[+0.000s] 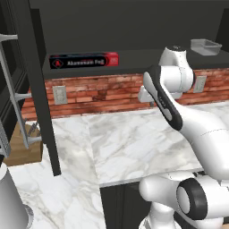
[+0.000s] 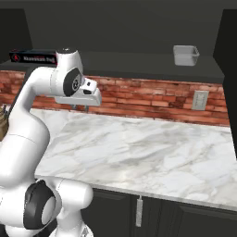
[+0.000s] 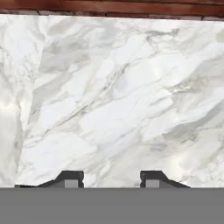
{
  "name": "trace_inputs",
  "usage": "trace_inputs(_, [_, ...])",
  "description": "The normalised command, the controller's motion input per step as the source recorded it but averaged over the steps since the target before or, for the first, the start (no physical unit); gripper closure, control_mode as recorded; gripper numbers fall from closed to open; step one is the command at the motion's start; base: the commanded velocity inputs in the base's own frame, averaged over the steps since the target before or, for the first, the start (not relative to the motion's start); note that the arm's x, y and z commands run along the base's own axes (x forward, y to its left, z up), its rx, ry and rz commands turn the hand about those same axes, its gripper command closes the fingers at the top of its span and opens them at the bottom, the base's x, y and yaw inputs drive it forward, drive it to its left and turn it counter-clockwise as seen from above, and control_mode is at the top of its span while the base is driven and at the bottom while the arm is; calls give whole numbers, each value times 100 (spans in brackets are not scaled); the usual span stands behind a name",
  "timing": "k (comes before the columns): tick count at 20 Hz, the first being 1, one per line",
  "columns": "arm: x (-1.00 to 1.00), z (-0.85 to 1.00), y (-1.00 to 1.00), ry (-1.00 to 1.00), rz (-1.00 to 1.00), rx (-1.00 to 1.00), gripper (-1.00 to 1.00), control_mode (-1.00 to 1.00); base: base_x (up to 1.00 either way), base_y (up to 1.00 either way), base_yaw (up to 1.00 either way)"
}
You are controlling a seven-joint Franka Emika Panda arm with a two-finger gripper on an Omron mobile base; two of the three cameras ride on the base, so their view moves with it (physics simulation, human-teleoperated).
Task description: Retrieve the tupperware and aluminum foil from the cabinet and place them on the dining counter near the plate with carrot and cucumber to prepare for storing leftovers.
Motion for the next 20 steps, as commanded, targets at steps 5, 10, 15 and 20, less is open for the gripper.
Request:
trace_inputs(5, [-1, 16, 1, -21, 2, 0, -100, -100, 0, 0, 0])
trace_inputs(10, [0, 57, 0, -38, 10, 2, -100, -100, 0, 0, 0])
trace_inputs(15, [4, 68, 10, -31, 12, 2, -100, -100, 0, 0, 0])
trace_inputs(20, [20, 67, 27, -24, 15, 0, -100, -100, 0, 0, 0])
